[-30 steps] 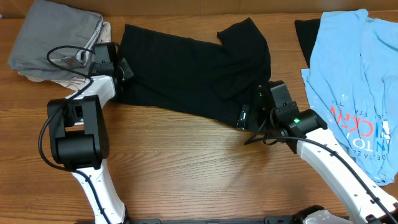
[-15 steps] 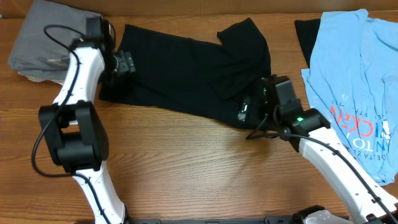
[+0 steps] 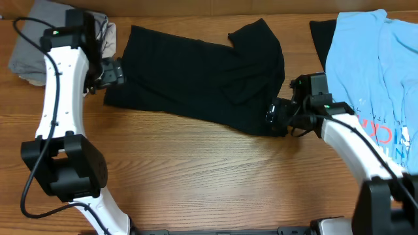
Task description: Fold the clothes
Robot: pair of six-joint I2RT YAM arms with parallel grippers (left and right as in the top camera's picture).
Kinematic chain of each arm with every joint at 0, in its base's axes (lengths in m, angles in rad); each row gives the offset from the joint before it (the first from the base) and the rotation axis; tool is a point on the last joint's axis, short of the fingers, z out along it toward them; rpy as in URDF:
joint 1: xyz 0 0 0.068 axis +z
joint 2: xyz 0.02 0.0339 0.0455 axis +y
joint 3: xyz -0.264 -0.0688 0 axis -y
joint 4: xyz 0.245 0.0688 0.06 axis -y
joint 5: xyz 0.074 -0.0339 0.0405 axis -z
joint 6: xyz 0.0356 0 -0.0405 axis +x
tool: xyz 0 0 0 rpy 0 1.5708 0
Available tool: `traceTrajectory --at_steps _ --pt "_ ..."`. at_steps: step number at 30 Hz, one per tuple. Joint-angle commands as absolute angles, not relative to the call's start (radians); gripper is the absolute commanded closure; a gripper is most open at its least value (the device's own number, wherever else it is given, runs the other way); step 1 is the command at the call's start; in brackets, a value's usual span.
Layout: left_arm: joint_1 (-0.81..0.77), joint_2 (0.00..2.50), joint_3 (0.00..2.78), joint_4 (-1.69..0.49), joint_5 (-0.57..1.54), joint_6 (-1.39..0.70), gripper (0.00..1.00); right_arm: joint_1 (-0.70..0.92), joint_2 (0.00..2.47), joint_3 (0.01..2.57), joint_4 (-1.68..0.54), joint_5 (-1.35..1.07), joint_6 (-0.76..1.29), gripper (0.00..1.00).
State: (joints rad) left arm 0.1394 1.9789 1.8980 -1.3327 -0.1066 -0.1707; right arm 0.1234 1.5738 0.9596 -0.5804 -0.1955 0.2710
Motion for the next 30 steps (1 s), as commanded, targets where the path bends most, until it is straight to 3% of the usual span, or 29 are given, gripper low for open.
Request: traceTrajectory --at_steps 1,7,19,23,30 --pt "0.182 1.98 1.858 -1.341 -0.074 -0.089 0.11 0.118 1.634 0.959 -0.553 -0.254 0.224 0.0" --pt "0.205 1.98 1.727 -1.231 -0.029 -0.016 0.2 0.118 1.66 0.959 -0.543 -0.287 0.228 0.05" --pt "0.204 1.985 1.407 -0.757 -0.049 0.035 0.43 0.118 1.661 0.953 -0.585 -0.294 0.256 0.18" --pt "0.204 1.988 1.351 -0.627 -0.059 0.035 0.61 0.118 1.662 0.949 -0.585 -0.294 0.262 0.24" --pt "0.204 2.037 1.325 -0.524 -0.059 0.068 0.63 0.118 1.662 0.947 -0.585 -0.293 0.262 0.24"
